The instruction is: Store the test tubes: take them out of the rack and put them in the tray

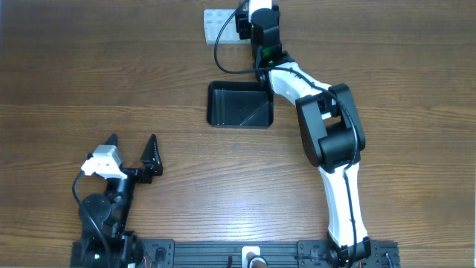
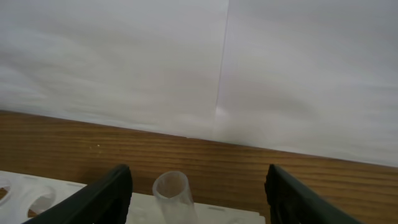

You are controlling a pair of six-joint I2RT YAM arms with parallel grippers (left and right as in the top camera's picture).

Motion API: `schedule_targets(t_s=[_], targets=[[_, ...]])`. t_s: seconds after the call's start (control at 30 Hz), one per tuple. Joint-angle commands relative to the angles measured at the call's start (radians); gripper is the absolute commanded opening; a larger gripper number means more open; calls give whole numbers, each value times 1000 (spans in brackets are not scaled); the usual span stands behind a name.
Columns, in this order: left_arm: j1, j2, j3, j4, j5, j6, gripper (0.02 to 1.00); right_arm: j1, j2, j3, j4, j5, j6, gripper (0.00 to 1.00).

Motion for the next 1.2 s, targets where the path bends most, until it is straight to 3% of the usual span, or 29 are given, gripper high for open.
schedule_targets(t_s=[0.03,0.77,1.2], targets=[[4,-5,-4,-3,13,-7,1000,8,13,23,3,-20,0,627],[4,-5,-4,-3,13,-7,998,13,13,23,3,-27,0,310],[4,-5,-4,-3,13,-7,1000,15,13,23,7,-31,0,172]])
